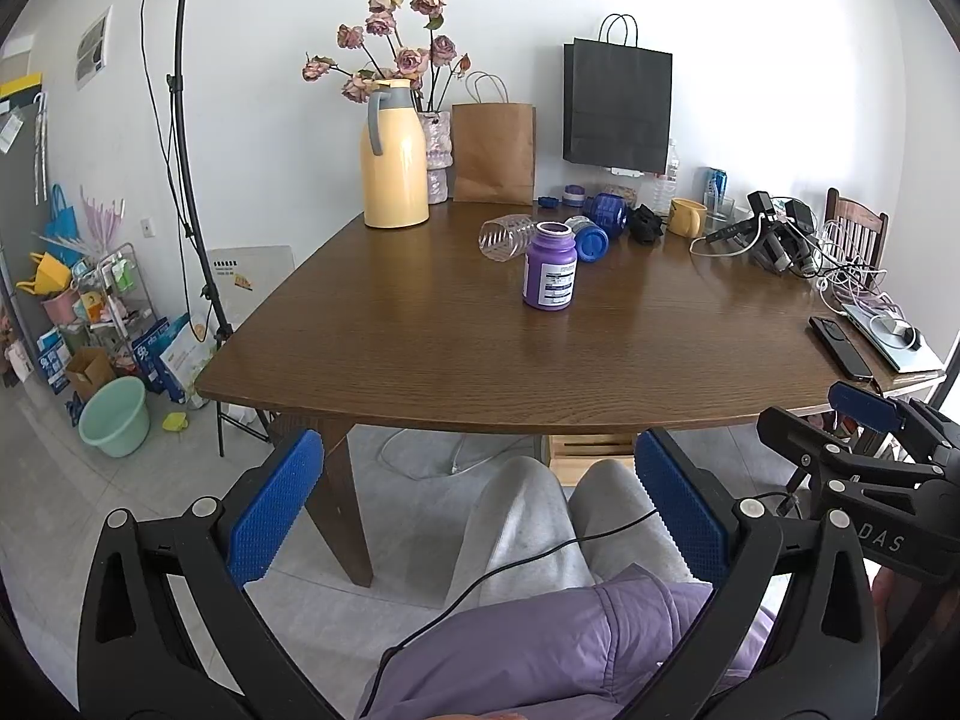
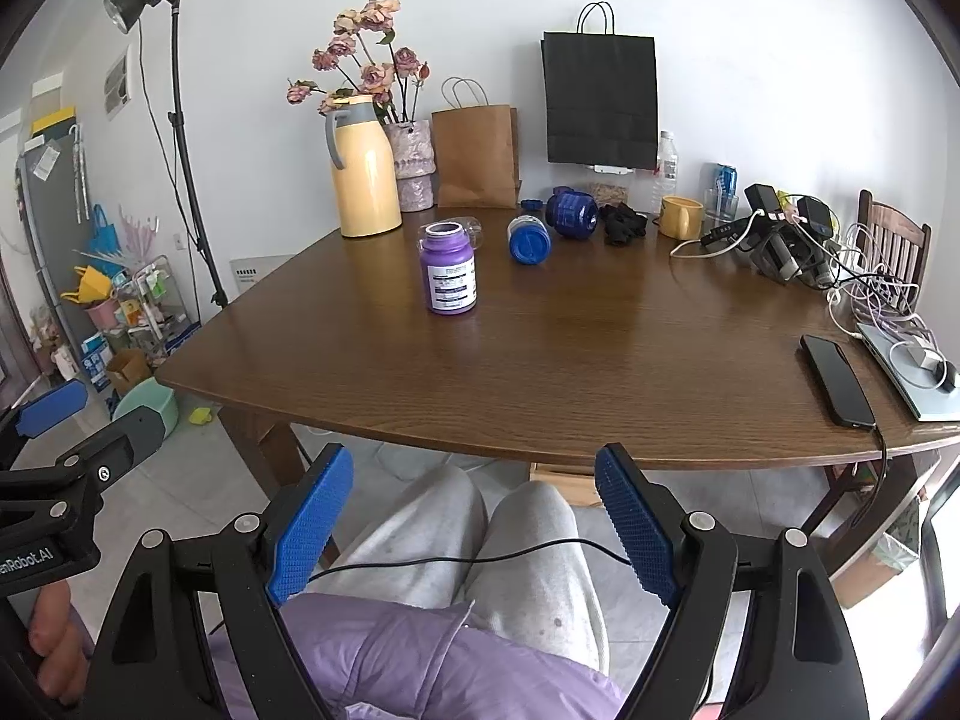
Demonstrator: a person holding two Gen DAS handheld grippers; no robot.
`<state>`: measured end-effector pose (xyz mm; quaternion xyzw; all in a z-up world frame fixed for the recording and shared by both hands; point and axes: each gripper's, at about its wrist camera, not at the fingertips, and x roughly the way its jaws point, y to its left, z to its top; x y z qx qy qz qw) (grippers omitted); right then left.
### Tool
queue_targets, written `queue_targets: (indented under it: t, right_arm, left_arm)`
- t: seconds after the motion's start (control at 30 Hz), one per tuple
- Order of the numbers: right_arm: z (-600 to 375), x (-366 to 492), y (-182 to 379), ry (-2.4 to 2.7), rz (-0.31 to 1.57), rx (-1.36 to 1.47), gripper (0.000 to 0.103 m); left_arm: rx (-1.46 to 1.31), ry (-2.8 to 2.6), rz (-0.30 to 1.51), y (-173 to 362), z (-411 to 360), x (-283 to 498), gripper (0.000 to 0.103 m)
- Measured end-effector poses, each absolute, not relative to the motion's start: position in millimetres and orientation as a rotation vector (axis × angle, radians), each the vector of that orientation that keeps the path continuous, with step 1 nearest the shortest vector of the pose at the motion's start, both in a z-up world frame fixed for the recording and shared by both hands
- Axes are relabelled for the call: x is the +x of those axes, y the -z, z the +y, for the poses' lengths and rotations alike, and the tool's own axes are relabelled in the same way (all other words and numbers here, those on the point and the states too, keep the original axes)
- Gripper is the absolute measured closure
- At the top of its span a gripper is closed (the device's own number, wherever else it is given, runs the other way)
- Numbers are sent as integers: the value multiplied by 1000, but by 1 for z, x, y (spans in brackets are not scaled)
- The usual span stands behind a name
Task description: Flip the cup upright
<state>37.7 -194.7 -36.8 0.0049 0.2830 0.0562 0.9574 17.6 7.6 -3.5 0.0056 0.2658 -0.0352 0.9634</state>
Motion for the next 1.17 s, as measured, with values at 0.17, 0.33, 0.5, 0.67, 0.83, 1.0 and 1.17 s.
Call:
queue_targets:
  t: [0.17, 0.33, 0.5, 0.67, 0.83, 1.0, 1.17]
  right_arm:
    - [-195, 38, 36, -114, 576, 10, 17]
    - [-195, 38, 36, -114, 577, 11, 17]
    - [-196, 38, 37, -115, 577, 8, 17]
    - [-196, 38, 36, -115, 577, 9, 17]
    - [-196, 38, 35, -116, 576, 9, 17]
    - [-196, 38, 35, -115, 577, 9, 17]
    - [-196, 39, 35, -116, 578, 9, 17]
  left_arm:
    - [11, 71, 539, 4, 7, 17, 0]
    - [12, 72, 537, 4, 7, 18, 0]
    - [10, 71, 540, 4, 6, 17, 0]
    - [11, 73, 540, 4, 7, 17, 0]
    - [10, 72, 543, 5, 6, 17, 0]
    - [8, 71, 550, 7, 8, 17, 0]
    - [16, 64, 543, 8, 8, 16, 0]
